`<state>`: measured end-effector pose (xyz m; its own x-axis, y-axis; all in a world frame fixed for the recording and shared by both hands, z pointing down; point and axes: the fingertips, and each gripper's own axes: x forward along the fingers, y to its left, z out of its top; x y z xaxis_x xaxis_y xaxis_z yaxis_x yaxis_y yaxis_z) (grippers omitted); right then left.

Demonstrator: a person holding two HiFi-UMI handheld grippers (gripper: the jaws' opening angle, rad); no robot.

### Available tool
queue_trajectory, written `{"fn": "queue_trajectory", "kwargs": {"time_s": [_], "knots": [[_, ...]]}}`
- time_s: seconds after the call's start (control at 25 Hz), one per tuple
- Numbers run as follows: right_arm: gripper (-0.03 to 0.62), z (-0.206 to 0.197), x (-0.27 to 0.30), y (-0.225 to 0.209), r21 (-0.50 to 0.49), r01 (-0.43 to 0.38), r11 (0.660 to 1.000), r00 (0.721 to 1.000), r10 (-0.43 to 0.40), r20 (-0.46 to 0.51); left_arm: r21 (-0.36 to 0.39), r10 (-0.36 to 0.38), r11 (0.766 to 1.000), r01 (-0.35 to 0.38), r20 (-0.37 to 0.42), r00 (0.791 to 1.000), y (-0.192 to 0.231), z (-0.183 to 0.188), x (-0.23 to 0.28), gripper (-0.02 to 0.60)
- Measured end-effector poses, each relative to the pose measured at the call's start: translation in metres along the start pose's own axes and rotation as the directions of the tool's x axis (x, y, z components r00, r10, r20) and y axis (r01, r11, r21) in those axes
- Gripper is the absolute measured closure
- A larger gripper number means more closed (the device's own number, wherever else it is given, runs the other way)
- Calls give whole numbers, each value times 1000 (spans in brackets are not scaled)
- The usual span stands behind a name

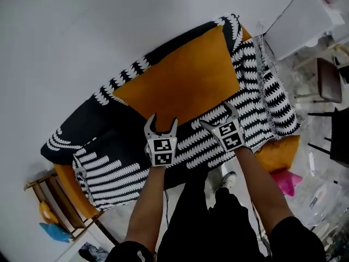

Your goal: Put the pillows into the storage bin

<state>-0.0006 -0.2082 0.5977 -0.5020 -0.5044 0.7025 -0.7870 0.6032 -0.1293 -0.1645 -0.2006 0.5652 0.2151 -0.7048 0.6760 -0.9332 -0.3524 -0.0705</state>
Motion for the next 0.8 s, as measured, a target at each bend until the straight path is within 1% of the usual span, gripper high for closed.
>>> {"fn": "queue_trajectory", "kwargs": {"time_s": [0.16,0.24,0.4,0.52,0.68,0.8], "knots": [[74,30,26,-2,-41,18,999,1000,-19,-15,-78,9,997,-10,-14,1000,37,-13,7,253],[72,40,36,-5,-69,24,997,999,-26,-21,-116,26,993,-28,-20,999,50,-19,13,253],[57,55,62,-19,-87,57,995,998,-60,-28,-207,87,974,-87,-11,996,83,-29,25,252],[45,59,82,-39,-76,98,992,994,-101,-38,-259,100,961,-102,-22,995,102,-43,36,242],[36,62,94,-68,-62,127,990,990,-130,-46,-273,106,956,-111,-32,994,111,-55,48,232],[25,62,102,-109,-5,157,988,987,-157,-30,-259,129,957,-132,-29,991,111,-56,60,230]]}}
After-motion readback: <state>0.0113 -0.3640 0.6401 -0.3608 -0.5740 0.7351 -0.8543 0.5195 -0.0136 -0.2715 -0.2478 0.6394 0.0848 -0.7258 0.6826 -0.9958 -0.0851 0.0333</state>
